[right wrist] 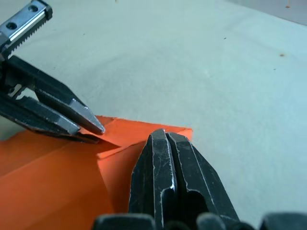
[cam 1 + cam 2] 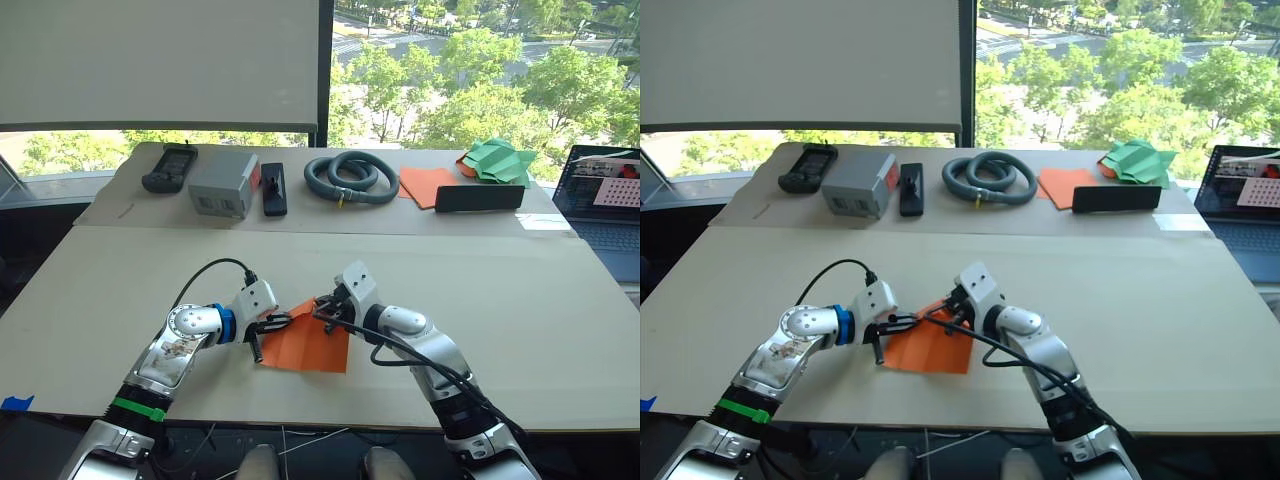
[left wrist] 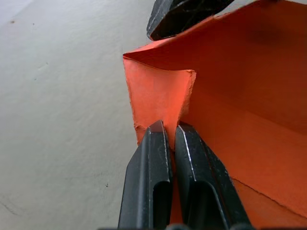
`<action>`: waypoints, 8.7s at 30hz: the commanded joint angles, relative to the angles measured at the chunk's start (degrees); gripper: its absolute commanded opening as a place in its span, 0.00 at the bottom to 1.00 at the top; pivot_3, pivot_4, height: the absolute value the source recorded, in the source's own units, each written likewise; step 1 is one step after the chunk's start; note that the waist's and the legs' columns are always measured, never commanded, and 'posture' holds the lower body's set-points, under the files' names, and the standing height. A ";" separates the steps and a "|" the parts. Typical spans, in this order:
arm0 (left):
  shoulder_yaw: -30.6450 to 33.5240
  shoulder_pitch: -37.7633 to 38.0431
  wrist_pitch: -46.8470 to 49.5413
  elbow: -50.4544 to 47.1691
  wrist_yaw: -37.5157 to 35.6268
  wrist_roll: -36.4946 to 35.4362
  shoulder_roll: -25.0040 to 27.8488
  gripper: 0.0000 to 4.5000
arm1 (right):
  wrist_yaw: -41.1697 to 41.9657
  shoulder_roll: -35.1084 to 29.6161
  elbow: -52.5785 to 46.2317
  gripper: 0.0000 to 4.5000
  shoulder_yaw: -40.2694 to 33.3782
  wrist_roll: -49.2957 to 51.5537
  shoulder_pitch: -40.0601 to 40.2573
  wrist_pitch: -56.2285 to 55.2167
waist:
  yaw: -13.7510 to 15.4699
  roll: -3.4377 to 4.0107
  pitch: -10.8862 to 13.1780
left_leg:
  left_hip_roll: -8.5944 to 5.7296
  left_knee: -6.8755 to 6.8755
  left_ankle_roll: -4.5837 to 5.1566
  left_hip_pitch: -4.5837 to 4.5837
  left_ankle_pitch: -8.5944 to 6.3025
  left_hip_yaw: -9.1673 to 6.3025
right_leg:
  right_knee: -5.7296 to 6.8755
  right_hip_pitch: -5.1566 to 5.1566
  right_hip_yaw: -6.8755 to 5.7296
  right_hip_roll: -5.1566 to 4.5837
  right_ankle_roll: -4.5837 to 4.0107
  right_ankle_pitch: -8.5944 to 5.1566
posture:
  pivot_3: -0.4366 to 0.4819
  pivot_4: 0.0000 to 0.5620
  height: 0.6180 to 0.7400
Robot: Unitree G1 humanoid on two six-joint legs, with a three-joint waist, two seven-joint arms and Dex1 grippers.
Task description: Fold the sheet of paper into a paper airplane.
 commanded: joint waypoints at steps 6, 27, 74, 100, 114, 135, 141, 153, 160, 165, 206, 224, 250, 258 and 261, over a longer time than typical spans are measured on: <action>-2.52 0.29 -0.34 0.06 -0.78 2.63 0.69 0.06 | -1.00 1.25 4.13 0.00 2.64 -1.87 -3.45 -4.54 | -0.04 0.02 0.01 | 0.00 0.00 0.00 0.02 0.00 0.00 | 0.00 0.01 0.00 0.00 0.00 0.00 | 0.48 0.27 0.79; 9.40 -3.40 14.74 -5.65 -5.89 -12.00 2.85 0.69 | -0.20 -0.56 10.53 0.00 8.15 -7.58 -4.39 -2.47 | -0.11 0.03 0.03 | 0.01 0.01 0.01 0.04 0.00 -0.01 | 0.07 0.01 0.00 0.03 0.00 0.00 | 0.48 0.27 0.79; -4.12 -3.30 4.25 12.79 -6.03 4.40 0.61 0.00 | -2.59 2.73 14.98 0.00 7.48 -8.55 -7.29 -4.27 | -0.63 0.13 -0.26 | 0.02 0.03 0.03 0.40 0.02 -0.03 | 0.13 0.34 0.06 0.10 0.01 0.03 | 0.48 0.27 0.79; 6.09 1.71 10.16 2.83 -4.93 -3.52 7.45 0.00 | -1.90 3.63 16.20 0.00 8.05 -8.73 -7.39 -5.11 | -1.88 0.21 -0.29 | 0.03 -0.13 0.07 0.60 -0.06 -0.02 | 0.11 0.25 0.05 0.01 -0.04 0.00 | 0.48 0.27 0.79; 4.82 -5.03 12.31 1.30 -7.02 -9.97 -0.08 0.00 | -1.64 2.94 15.05 0.00 7.41 -9.04 -7.19 -4.42 | -1.57 -0.09 -0.10 | 0.01 -0.12 0.10 0.26 -0.04 -0.03 | 0.14 0.03 0.05 0.11 -0.08 0.06 | 0.48 0.27 0.79; -3.42 -2.73 3.14 8.85 -7.40 -1.91 -0.96 0.00 | 11.13 -21.12 -19.09 0.00 -0.83 1.88 12.92 5.15 | 0.00 -0.01 -0.05 | -0.04 0.00 0.07 0.28 -0.06 -0.01 | -0.07 0.08 0.03 -0.05 -0.07 0.05 | 0.48 0.27 0.79; -3.28 -2.70 3.15 8.74 -7.45 -1.74 -0.88 0.00 | 11.95 -19.22 -19.01 0.00 1.71 3.82 13.61 4.73 | -0.03 -0.12 -0.06 | -0.04 0.02 0.06 0.31 -0.06 -0.01 | -0.20 0.11 0.03 -0.05 -0.07 0.05 | 0.48 0.27 0.79; -2.42 -4.42 3.92 8.98 -7.89 -2.36 -0.73 0.00 | 8.51 -10.53 -16.09 0.00 -1.22 8.35 9.25 4.13 | 0.08 -0.11 -0.03 | -0.04 0.02 0.06 0.22 -0.06 -0.01 | -0.24 0.09 0.02 -0.04 -0.07 0.05 | 0.48 0.27 0.79; -1.94 -5.76 3.62 9.61 -7.56 -1.91 -0.53 0.00 | 6.88 -7.94 -15.36 0.00 1.33 8.19 7.36 3.73 | 0.03 -0.10 -0.02 | -0.04 0.02 0.06 0.21 -0.06 -0.01 | -0.23 0.07 0.02 -0.03 -0.07 0.05 | 0.48 0.27 0.79; -0.90 -6.66 3.95 9.13 -7.56 -2.20 0.62 0.00 | 6.01 -5.99 -13.51 0.00 2.23 7.90 5.30 2.75 | 0.02 -0.10 -0.01 | -0.04 0.02 0.07 0.16 -0.06 -0.01 | -0.23 0.05 0.02 -0.03 -0.07 0.05 | 0.48 0.27 0.79; -0.70 -5.50 6.45 5.25 -6.38 -1.94 0.87 0.00 | 5.32 -0.97 -4.34 0.00 6.99 5.64 -1.13 -2.06 | -0.01 -0.13 0.35 | -0.02 0.02 0.08 0.15 -0.05 -0.02 | 0.00 0.02 0.03 0.04 -0.07 0.06 | 0.48 0.27 0.79; 9.45 -2.71 13.68 -6.75 -4.65 -8.53 6.65 0.00 | 6.15 0.55 5.69 0.00 10.17 0.42 -2.81 -4.51 | 0.05 -0.09 0.41 | 0.03 -0.01 0.07 0.13 -0.05 0.00 | 0.04 -0.03 0.01 0.03 -0.09 0.07 | 0.48 0.27 0.79; -0.16 3.12 5.93 3.08 -4.25 -1.89 3.81 0.00 | 4.65 -1.35 13.26 0.00 8.35 -2.98 -4.11 -3.56 | -0.08 0.29 -0.08 | 0.02 0.02 0.07 0.36 -0.06 -0.02 | 0.12 0.09 0.03 0.04 -0.10 0.07 | 0.48 0.27 0.79; -0.06 3.89 6.36 1.72 -3.58 -1.76 4.04 0.00 | 3.71 -0.46 21.23 0.00 6.17 -3.29 -8.88 -6.94 | -0.11 0.27 -0.14 | 0.01 0.02 0.07 0.37 -0.06 -0.01 | 0.12 0.11 0.03 0.04 -0.10 0.07 | 0.48 0.27 0.79; -0.04 4.22 6.53 1.24 -3.38 -1.81 4.11 0.00 | 3.29 0.05 24.33 0.00 5.66 -3.63 -10.67 -8.38 | -0.15 0.28 -0.15 | 0.01 0.02 0.07 0.37 -0.06 -0.01 | 0.12 0.10 0.03 0.04 -0.10 0.07 | 0.48 0.27 0.79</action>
